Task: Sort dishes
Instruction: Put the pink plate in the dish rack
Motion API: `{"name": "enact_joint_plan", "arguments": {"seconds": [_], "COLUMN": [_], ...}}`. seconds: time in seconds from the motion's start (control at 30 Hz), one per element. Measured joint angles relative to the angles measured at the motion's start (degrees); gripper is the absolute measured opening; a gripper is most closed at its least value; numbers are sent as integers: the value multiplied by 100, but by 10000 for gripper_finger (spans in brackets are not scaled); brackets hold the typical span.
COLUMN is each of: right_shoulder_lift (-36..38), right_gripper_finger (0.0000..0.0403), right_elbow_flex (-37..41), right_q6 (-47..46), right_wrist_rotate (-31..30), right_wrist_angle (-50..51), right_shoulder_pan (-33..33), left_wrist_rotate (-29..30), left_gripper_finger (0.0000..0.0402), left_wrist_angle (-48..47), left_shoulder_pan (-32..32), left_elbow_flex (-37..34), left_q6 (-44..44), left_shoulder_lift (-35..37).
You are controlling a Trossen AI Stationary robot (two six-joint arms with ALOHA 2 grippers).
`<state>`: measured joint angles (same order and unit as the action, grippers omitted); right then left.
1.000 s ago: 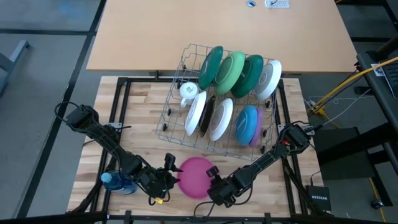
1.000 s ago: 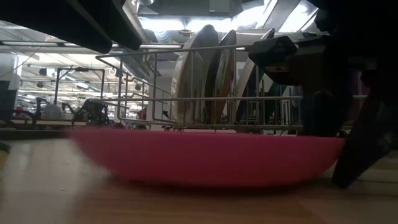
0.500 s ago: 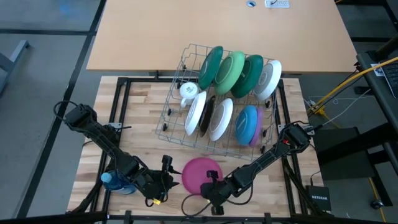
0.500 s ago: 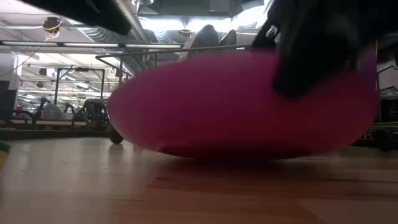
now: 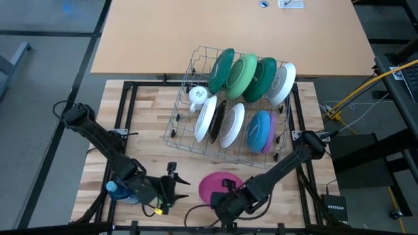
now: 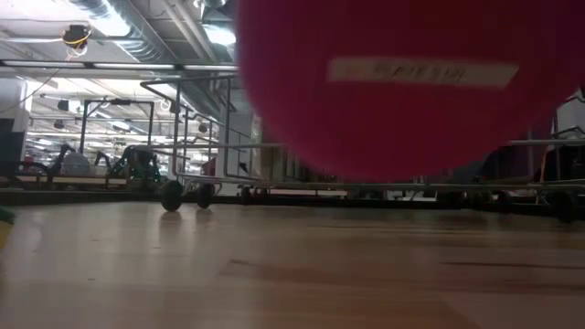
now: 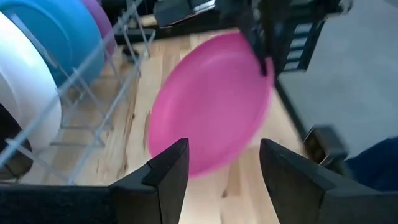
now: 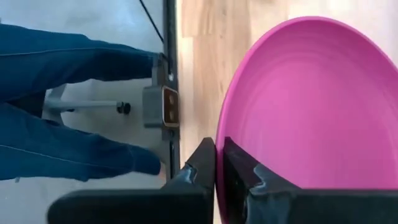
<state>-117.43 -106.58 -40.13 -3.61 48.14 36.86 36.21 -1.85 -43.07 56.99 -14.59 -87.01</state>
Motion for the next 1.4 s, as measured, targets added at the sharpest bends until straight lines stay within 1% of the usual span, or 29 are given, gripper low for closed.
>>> {"name": "enact_joint_plan", "arguments": {"seconds": [0.17,0.27,0.4,0.53,0.63,0.7,0.83,1.0,1.1,1.17,1.27,1.4], "right_shoulder_lift": [-2,-2,-2,10,415,624,1010,1388,1549,1655,1867,2110], "right_gripper_finger": [10,10,10,10,10,9,9,9,9,9,9,9], "right_elbow_flex": [-785,-1278,-2039,-2853,-2637,-2638,-2642,-2643,-2642,-2632,-2591,-2590], "right_q6": [-586,-918,-1273,-1373,-1500,-1656,-1812,-2329,-2757,-2969,-2812,-2672], "right_wrist_rotate": [-95,-178,-508,-1047,-1514,-1914,-2496,-3059,-3286,-3367,-3604,-4227], "right_wrist_angle": [1217,1709,2238,2600,2361,2441,2658,3433,4095,4224,4203,4189], "right_shoulder_pan": [100,202,354,491,562,586,654,818,999,1125,1382,1742], "left_wrist_rotate": [2,0,-2,0,2,1,2,2,2,2,2,2], "left_gripper_finger": [184,184,184,184,184,184,184,184,184,184,184,184], "left_wrist_angle": [-97,-262,-460,-534,-496,-502,-503,-537,-539,-556,-559,-558], "left_shoulder_pan": [-125,-202,-247,-245,-197,-173,-91,8,66,105,167,266], "left_elbow_flex": [2,2,1,2,1,0,0,0,0,0,0,0], "left_q6": [17,25,178,375,607,684,756,756,756,756,756,704], "left_shoulder_lift": [538,733,862,906,913,914,915,915,915,915,915,915]}}
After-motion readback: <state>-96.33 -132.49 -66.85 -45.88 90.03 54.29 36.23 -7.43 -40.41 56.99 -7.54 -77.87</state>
